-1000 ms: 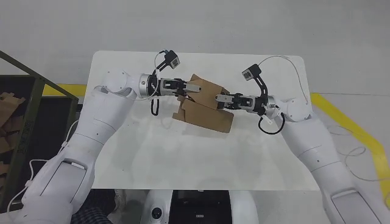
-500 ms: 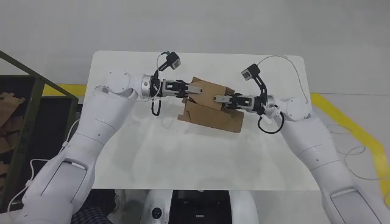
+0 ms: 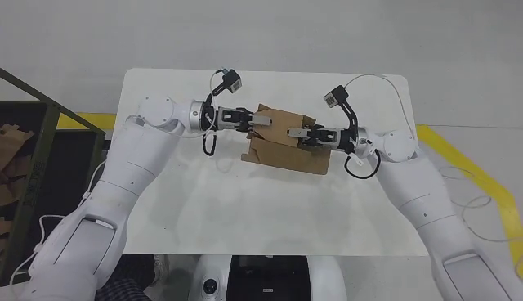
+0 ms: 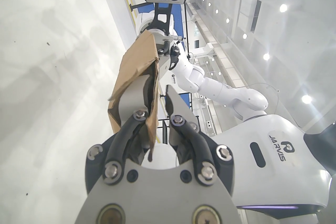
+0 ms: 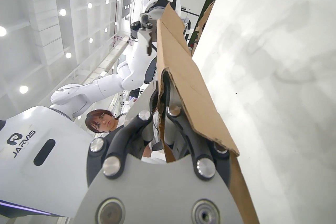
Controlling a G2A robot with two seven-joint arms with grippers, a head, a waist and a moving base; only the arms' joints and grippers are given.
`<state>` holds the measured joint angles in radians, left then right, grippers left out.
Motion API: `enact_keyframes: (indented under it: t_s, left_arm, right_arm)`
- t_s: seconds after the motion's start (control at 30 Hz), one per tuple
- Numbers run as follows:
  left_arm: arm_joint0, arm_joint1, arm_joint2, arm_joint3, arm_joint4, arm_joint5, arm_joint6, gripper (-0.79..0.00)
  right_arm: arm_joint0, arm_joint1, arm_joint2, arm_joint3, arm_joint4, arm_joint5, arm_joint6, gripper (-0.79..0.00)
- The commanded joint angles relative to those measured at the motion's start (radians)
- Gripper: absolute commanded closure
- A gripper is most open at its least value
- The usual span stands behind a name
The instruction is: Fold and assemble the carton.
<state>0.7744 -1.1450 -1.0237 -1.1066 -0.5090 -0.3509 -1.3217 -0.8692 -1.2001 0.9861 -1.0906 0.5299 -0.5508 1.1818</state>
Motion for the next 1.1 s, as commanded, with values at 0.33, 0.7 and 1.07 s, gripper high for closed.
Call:
enact_keyframes:
  t_s: [0.33,0.7,1.07]
  left_arm:
    - [0.026,0.014,-0.056,-0.044,-0.064,-0.004,-0.039,-0.785]
    - [0.034,0.016,-0.073,-0.094,-0.116,-0.001,-0.068,-0.785]
    - [0.021,0.005,-0.036,-0.118,-0.116,0.004,-0.062,-0.785]
  right_arm:
    - [-0.003,0.002,0.005,0.006,-0.040,0.031,-0.019,0.000]
    - [-0.003,-0.003,-0.007,-0.001,-0.073,0.038,-0.039,0.000]
    - [-0.001,-0.009,-0.018,-0.010,-0.072,0.039,-0.035,0.000]
